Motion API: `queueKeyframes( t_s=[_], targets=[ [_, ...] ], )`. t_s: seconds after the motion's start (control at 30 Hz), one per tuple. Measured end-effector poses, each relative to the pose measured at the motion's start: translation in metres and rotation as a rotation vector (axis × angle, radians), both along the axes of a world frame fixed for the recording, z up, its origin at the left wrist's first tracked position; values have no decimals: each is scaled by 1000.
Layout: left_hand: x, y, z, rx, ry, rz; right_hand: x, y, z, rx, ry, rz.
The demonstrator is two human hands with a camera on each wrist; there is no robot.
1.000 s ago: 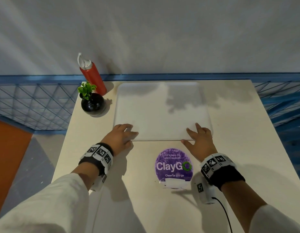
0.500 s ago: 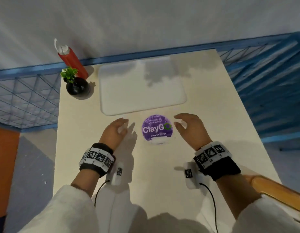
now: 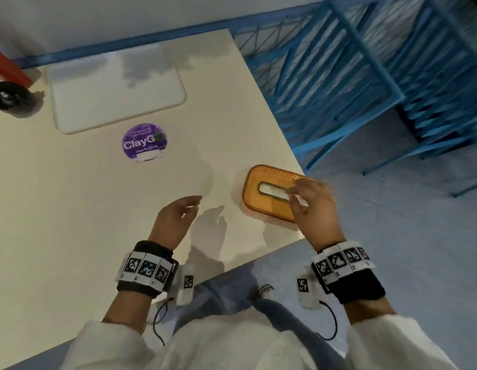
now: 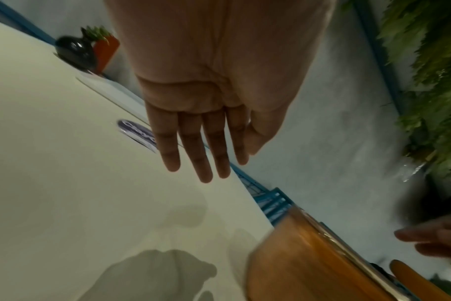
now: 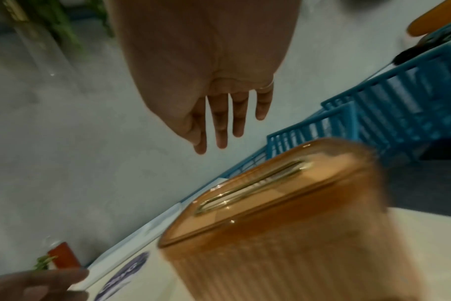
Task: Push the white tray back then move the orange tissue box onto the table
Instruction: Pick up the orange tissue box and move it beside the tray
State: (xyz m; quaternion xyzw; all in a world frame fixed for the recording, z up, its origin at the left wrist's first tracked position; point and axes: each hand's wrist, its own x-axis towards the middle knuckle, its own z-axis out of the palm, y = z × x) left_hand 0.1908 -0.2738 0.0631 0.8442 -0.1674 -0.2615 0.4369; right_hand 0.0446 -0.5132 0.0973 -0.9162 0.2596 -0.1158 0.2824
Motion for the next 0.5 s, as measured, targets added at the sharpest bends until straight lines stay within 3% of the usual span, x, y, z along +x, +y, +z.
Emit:
queueKeyframes(
  t_s=[0.13, 0.2, 0.3, 0.4, 0.5],
  targets=[
    [-40, -63, 1, -41, -32, 27, -46, -33, -16, 67, 18, -181],
    [-51, -89, -1, -92, 14, 121, -54, -43, -26, 215, 33, -270],
    [-58, -119, -10, -135, 178, 308, -49, -46, -39, 590, 55, -447],
    [-57, -136, -21, -107, 298, 369, -30, -46, -49, 858, 46, -557],
    [-45, -144, -26, -63, 275, 342, -7, -47, -49, 883, 61, -550]
  ],
)
